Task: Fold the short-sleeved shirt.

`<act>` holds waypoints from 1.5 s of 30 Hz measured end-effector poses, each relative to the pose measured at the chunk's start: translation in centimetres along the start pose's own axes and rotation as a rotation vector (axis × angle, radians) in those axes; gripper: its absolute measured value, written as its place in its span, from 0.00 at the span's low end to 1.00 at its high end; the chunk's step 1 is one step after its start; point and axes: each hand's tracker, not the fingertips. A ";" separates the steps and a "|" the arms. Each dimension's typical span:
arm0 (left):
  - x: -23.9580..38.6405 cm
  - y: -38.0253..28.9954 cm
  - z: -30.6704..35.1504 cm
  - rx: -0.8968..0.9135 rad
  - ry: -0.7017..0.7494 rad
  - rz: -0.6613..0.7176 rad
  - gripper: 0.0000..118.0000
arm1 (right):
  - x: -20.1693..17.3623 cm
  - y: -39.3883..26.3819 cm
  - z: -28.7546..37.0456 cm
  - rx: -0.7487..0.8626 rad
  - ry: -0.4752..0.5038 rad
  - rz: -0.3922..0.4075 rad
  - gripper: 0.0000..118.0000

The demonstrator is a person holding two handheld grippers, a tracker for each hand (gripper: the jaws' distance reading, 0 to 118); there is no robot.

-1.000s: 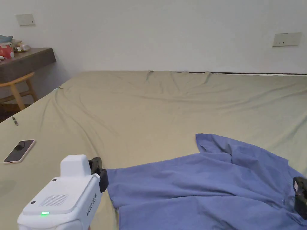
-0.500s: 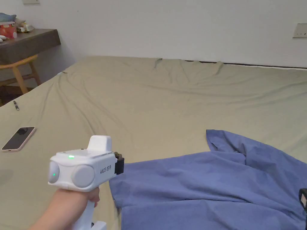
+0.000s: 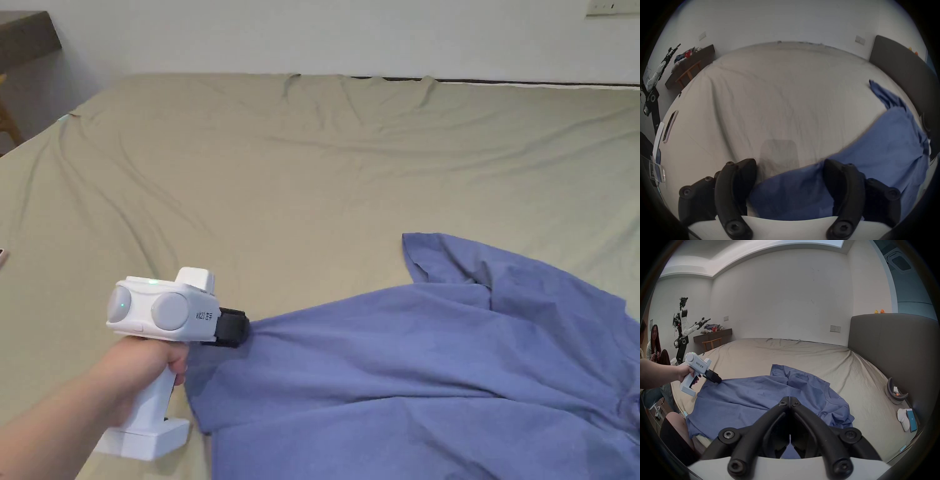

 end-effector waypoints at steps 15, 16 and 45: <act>3.8 -3.5 8.8 0.069 -0.152 -0.073 0.03 | 0.3 0.6 0.5 -0.005 -0.006 -0.042 0.00; 3.4 -3.2 9.8 0.112 -0.170 -0.004 0.03 | 1.7 0.0 0.7 -0.005 -0.016 -0.038 0.00; 1.8 -1.7 16.9 0.215 -0.190 0.144 0.03 | 18.2 -6.1 -13.2 -0.433 -0.052 -0.273 0.16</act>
